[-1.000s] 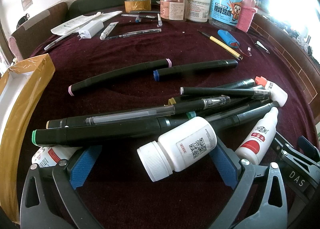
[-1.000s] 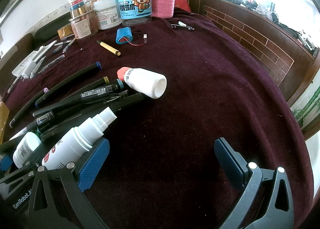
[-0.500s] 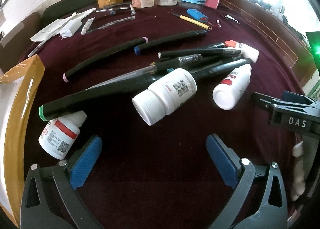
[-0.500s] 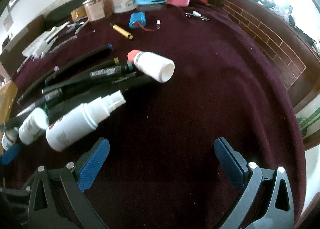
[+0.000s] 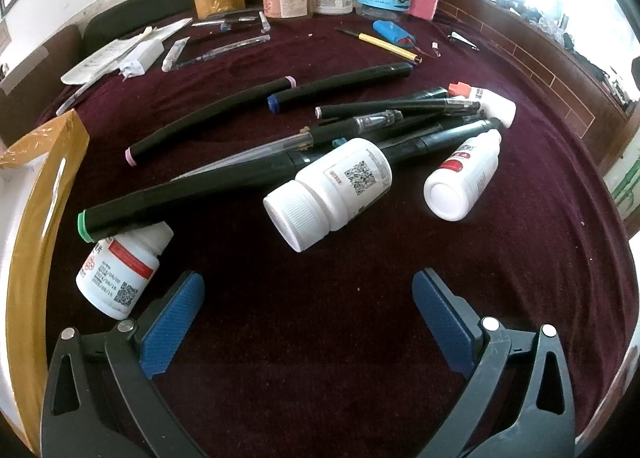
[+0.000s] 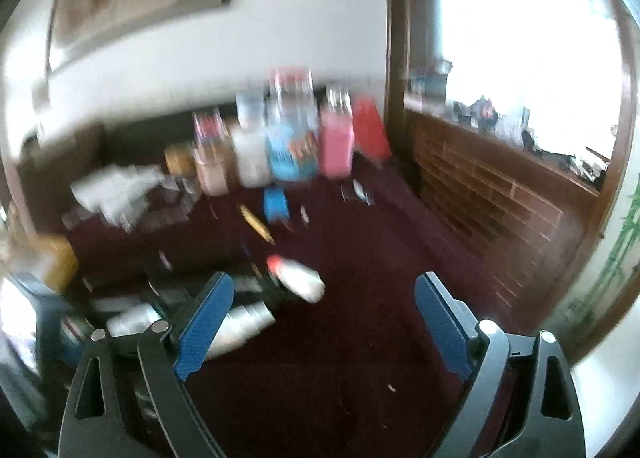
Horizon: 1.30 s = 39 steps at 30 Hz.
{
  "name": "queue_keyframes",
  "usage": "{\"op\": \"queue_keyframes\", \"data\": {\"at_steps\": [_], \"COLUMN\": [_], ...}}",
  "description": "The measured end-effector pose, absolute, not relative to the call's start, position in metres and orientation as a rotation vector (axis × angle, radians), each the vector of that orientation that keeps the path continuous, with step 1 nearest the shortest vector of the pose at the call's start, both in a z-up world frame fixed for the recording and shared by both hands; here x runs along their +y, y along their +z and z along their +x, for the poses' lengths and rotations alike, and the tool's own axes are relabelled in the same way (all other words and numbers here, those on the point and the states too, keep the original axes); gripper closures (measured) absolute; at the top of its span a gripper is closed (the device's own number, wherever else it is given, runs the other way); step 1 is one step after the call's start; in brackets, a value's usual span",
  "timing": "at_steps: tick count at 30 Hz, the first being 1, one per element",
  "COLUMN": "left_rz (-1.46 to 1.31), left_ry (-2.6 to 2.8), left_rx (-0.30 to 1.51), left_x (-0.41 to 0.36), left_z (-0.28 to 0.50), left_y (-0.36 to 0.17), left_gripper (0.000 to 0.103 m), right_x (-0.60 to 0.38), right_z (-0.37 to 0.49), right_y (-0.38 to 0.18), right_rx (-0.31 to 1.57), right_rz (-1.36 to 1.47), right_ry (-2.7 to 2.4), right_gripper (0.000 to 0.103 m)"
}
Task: Organize rigid objects
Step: 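Lower the left tool onto the white red-labelled medicine bottle and close it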
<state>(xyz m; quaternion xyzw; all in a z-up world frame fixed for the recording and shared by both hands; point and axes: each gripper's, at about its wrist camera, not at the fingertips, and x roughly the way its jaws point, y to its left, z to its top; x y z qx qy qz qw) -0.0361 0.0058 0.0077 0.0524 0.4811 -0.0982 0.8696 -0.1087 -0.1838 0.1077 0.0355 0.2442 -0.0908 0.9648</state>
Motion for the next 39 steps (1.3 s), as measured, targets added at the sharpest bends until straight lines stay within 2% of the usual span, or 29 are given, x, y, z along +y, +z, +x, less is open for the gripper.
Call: {"op": "queue_keyframes", "data": {"at_steps": [4, 11, 13, 19, 25, 29, 31, 33, 35, 39], "left_rz": [0.022, -0.014, 0.006, 0.020, 0.037, 0.128, 0.137, 0.096, 0.071, 0.013], "left_ry": [-0.249, -0.184, -0.134, -0.093, -0.128, -0.114, -0.115, -0.173, -0.212, -0.240], "left_rx": [1.001, 0.738, 0.713, 0.763, 0.855, 0.914, 0.950, 0.987, 1.012, 0.961], "left_x": [0.023, 0.106, 0.124, 0.138, 0.112, 0.093, 0.088, 0.087, 0.088, 0.100], "left_z": [-0.051, -0.093, -0.092, -0.073, -0.045, -0.031, -0.030, -0.035, -0.043, -0.061], "left_y": [0.023, 0.085, 0.090, 0.077, 0.050, 0.031, 0.024, 0.020, 0.018, 0.031], "left_gripper": [0.002, 0.002, 0.002, 0.002, 0.002, 0.003, 0.013, 0.030, 0.038, 0.039], "right_x": [-0.169, -0.171, -0.171, -0.171, -0.177, -0.178, -0.179, -0.180, -0.183, -0.187], "right_z": [-0.094, -0.076, -0.080, -0.093, -0.064, -0.067, -0.067, -0.066, -0.066, -0.066], "right_y": [0.100, 0.069, 0.063, 0.066, 0.048, 0.045, 0.043, 0.043, 0.042, 0.042], "right_rx": [0.517, 0.526, 0.498, 0.429, 0.603, 0.605, 0.611, 0.616, 0.620, 0.624], "right_rz": [0.058, 0.048, 0.036, 0.053, 0.123, 0.131, 0.135, 0.144, 0.158, 0.180], "right_ry": [-0.193, -0.264, -0.292, -0.292, -0.181, -0.183, -0.182, -0.180, -0.179, -0.180], "right_gripper": [0.012, 0.013, 0.013, 0.013, 0.013, 0.013, 0.013, 0.013, 0.013, 0.013]}}
